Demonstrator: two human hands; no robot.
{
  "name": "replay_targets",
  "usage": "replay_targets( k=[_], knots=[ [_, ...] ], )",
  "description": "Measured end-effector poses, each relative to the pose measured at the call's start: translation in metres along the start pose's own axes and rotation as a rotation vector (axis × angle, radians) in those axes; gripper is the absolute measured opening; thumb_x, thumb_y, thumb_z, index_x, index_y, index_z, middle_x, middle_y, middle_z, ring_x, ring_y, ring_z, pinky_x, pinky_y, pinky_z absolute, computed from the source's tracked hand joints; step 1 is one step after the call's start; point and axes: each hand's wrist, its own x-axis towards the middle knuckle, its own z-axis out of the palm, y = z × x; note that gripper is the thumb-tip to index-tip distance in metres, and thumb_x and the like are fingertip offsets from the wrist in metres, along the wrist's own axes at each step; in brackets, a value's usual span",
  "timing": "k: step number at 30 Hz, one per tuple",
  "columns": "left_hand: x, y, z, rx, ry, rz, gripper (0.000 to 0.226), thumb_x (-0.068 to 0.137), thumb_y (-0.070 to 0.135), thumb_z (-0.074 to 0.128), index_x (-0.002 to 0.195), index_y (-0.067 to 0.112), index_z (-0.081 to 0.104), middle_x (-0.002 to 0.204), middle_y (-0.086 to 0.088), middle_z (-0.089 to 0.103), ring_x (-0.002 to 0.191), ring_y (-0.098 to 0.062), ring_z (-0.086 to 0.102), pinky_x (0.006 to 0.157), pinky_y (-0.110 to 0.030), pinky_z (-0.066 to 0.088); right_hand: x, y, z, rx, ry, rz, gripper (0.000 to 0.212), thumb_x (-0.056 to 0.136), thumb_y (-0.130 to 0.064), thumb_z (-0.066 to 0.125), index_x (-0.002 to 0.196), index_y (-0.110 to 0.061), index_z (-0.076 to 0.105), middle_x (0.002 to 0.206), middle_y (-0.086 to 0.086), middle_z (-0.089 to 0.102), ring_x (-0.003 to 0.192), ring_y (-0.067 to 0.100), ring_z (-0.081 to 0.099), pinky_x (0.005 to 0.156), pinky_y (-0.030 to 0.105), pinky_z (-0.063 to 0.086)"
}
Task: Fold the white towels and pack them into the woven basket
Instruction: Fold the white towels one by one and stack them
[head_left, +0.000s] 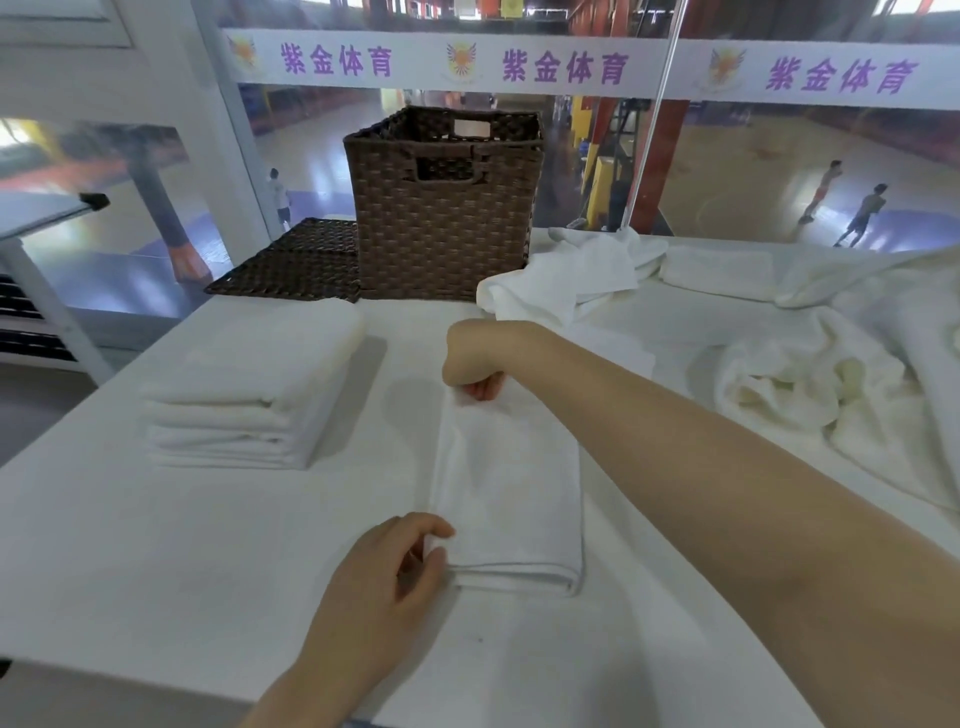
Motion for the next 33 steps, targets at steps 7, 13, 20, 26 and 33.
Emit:
replay_targets(
  k=[7, 13, 20, 26, 33],
  knots=[
    [0.007, -0.002, -0.006, 0.140, -0.102, -0.008, 0.010, 0.089, 0.035, 0.055, 0.095, 0.043, 0.054, 0.066, 0.012, 0.057, 0.072, -0.006, 0.054, 0.061, -0.018, 0.040, 0.005, 0.017, 0.039, -0.328, 0.263, -0.108, 0.014, 0.091, -0.007, 0.051, 0.078, -0.009, 0.046, 0.078, 0.001, 0.045, 0.065, 0.018, 0.047, 0.048, 0.027, 0.028],
    [0.044, 0.005, -0.017, 0.202, -0.034, 0.096, 0.030, 0.083, 0.053, 0.038, 0.078, 0.032, 0.059, 0.080, 0.015, 0.052, 0.079, -0.004, 0.052, 0.070, -0.023, 0.042, 0.003, 0.045, 0.061, -0.080, 0.311, -0.353, 0.057, 0.096, -0.013, 0.047, 0.149, -0.019, 0.027, 0.110, 0.007, 0.056, 0.098, 0.023, 0.056, 0.074, 0.031, 0.040],
    [0.080, 0.016, 0.026, 0.348, -0.052, 0.199, 0.066, 0.093, 0.050, 0.026, 0.144, 0.012, 0.043, 0.155, -0.005, 0.035, 0.144, -0.019, 0.030, 0.117, -0.039, 0.029, -0.025, 0.101, 0.050, 0.049, 0.623, -0.302, 0.046, 0.095, -0.016, 0.050, 0.141, -0.019, 0.045, 0.139, 0.004, 0.054, 0.128, 0.024, 0.047, 0.108, 0.035, 0.034],
    [0.083, 0.016, 0.029, 0.365, -0.299, -0.022, 0.093, 0.080, 0.075, -0.001, 0.156, 0.022, -0.006, 0.163, 0.007, -0.011, 0.149, -0.009, -0.006, 0.118, -0.024, -0.003, -0.035, 0.136, 0.055, 0.305, 0.604, 0.003, 0.052, 0.094, -0.043, 0.055, 0.138, -0.019, 0.042, 0.133, 0.005, 0.052, 0.118, 0.024, 0.051, 0.098, 0.034, 0.042],
    [0.095, 0.012, 0.019, 0.116, -0.332, -0.090, 0.068, 0.098, 0.054, 0.036, 0.155, 0.026, 0.012, 0.161, 0.016, 0.000, 0.148, -0.004, 0.004, 0.115, -0.019, 0.005, -0.033, 0.131, 0.061, 0.499, 0.350, 0.124, 0.067, 0.081, -0.072, 0.054, 0.117, -0.015, 0.052, 0.110, -0.002, 0.061, 0.094, 0.017, 0.060, 0.082, 0.034, 0.052]
  ],
)
